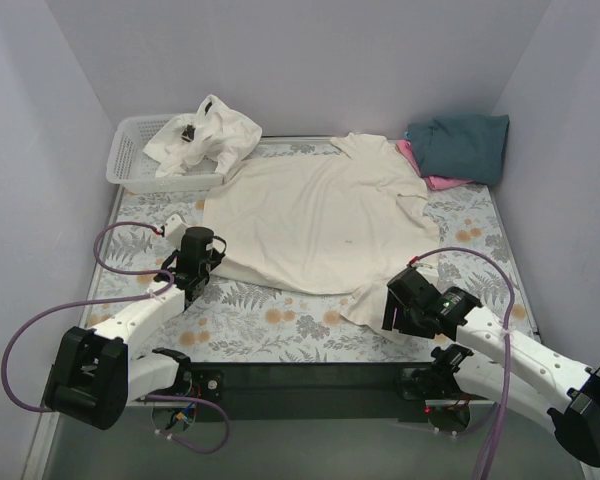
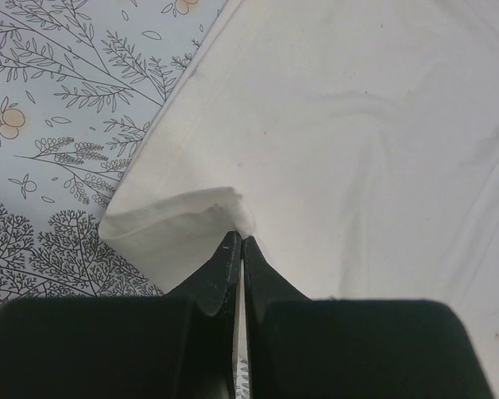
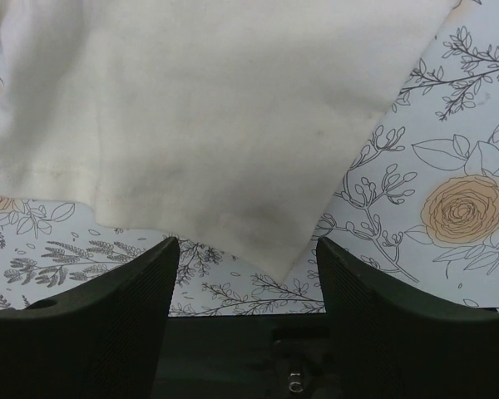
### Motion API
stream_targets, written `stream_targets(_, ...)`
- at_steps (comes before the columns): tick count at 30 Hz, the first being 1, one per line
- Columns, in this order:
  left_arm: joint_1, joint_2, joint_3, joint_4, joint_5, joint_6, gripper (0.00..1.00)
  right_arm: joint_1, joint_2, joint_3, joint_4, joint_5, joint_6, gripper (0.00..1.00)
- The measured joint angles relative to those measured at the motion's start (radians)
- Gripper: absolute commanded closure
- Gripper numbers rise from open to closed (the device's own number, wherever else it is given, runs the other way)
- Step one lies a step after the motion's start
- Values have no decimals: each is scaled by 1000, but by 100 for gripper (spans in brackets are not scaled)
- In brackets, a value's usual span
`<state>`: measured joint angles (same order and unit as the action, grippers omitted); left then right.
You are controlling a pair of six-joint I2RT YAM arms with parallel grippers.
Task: Fold and stack the t-shirts
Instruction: Flatten the tshirt out
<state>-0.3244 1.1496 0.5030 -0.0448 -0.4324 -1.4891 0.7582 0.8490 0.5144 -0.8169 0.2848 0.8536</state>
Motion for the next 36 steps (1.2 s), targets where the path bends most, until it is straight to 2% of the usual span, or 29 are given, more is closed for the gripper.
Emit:
stream_targets(9,0,5,0,1,0,2,100,22,-108,-72,-14,31,132,43)
stream_targets(20,0,8,0,1,0,8,100,42,-55,-72,-18,42,191,48)
stream_targets(24,0,8,0,1,0,9,100,63,-55,-72,-21,41,215,60)
stream_targets(25,0,8,0,1,0,8,100,70,-55,-72,-22,41,221,66)
stream_targets(30,0,8,0,1,0,9,100,103,-40,-72,-23,38,252,77)
stream_targets(36,0,16,0,2,0,9,100,121,-24,-72,-24,33,271,84)
